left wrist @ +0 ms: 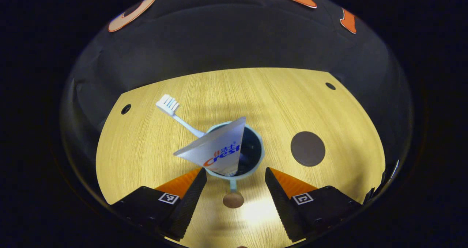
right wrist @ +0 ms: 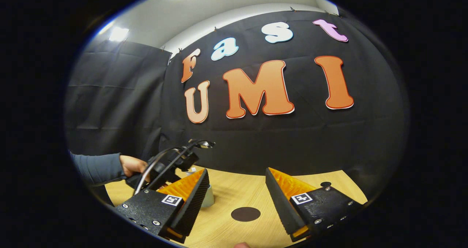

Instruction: Put the toothbrush and toothpaste on the desktop into the cup, then pick up the cup and place it on the coaster on the desktop.

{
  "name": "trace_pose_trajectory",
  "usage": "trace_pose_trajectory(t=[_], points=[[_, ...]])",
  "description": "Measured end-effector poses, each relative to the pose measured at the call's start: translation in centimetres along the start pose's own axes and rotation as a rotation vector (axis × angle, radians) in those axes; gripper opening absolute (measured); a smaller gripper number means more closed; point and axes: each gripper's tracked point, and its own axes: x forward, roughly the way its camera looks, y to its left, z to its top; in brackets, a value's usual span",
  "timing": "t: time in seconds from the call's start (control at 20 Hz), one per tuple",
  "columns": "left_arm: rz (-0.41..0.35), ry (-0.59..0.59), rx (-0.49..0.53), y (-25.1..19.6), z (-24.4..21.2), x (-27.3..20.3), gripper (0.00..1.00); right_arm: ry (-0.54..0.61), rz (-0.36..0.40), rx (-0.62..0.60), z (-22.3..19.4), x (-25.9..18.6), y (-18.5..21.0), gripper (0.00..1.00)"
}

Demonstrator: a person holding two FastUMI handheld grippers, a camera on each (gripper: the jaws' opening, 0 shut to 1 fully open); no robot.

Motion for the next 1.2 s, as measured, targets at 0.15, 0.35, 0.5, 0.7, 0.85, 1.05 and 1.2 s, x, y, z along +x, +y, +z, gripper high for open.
trace_pose_trajectory(t=[0.15,0.35,0.5,0.7,0.85,1.05,1.2], points=[[0.039,0.069,0.019,0.6,-0.8,0.8,0.77,-0.006,0.019,-0.026,0.3,-1.7,0.8,1.00],[0.066,0.113,0.034,0.7,-1.9,0.4,0.54,-0.022,0.034,-0.033,0.5,-3.0,1.6,0.96],[0.068,0.110,0.024,0.5,-2.2,0.2,0.30,-0.019,0.038,-0.024,0.4,-3.4,1.9,0.96],[0.065,0.076,-0.012,0.6,-1.9,0.2,0.24,-0.019,0.012,0.008,0.4,-4.3,1.2,0.96],[0.059,0.056,-0.022,0.2,-1.5,0.1,0.22,-0.011,-0.012,0.014,0.4,-4.8,0.5,0.96],[0.036,0.004,0.021,0.0,-0.8,-0.2,0.22,-0.014,-0.041,0.033,0.7,-5.7,-0.5,0.96],[0.004,-0.028,0.068,0.0,-0.2,0.0,0.22,-0.023,-0.060,0.039,1.2,-6.8,-1.2,0.96]])
